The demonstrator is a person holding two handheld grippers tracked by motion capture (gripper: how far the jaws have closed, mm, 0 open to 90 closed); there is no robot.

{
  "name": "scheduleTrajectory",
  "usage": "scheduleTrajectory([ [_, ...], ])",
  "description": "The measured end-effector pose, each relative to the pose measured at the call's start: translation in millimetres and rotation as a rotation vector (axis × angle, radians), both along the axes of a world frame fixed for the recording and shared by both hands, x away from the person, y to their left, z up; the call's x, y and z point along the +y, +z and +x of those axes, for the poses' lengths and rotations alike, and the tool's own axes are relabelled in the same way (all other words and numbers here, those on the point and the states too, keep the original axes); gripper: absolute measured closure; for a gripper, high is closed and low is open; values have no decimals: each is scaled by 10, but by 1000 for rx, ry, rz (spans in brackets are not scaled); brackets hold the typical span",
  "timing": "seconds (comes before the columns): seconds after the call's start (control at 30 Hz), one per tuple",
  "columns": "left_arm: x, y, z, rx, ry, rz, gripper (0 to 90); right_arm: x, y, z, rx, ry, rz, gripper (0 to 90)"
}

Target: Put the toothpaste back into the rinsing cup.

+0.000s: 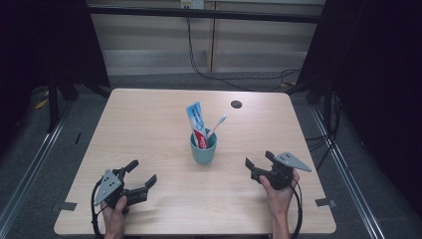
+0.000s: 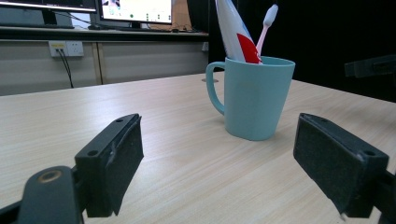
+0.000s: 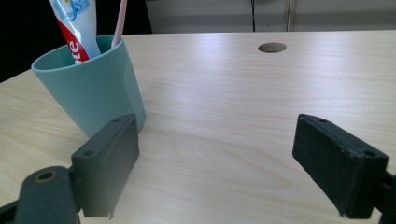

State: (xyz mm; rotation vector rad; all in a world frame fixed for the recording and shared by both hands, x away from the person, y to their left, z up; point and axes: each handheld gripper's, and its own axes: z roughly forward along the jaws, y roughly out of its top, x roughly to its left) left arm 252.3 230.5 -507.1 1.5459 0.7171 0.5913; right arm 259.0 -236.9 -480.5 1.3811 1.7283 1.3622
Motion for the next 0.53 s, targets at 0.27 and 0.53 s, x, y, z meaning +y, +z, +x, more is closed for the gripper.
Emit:
scheduleTrajectory([
  [0.27,0,-2,6,15,8,-15,158,37,-173,-106,-4,-42,-20,147],
  [0.53,4,-2,8,11,6,-13,158,64,-243,-107,35,-66,-51,142],
])
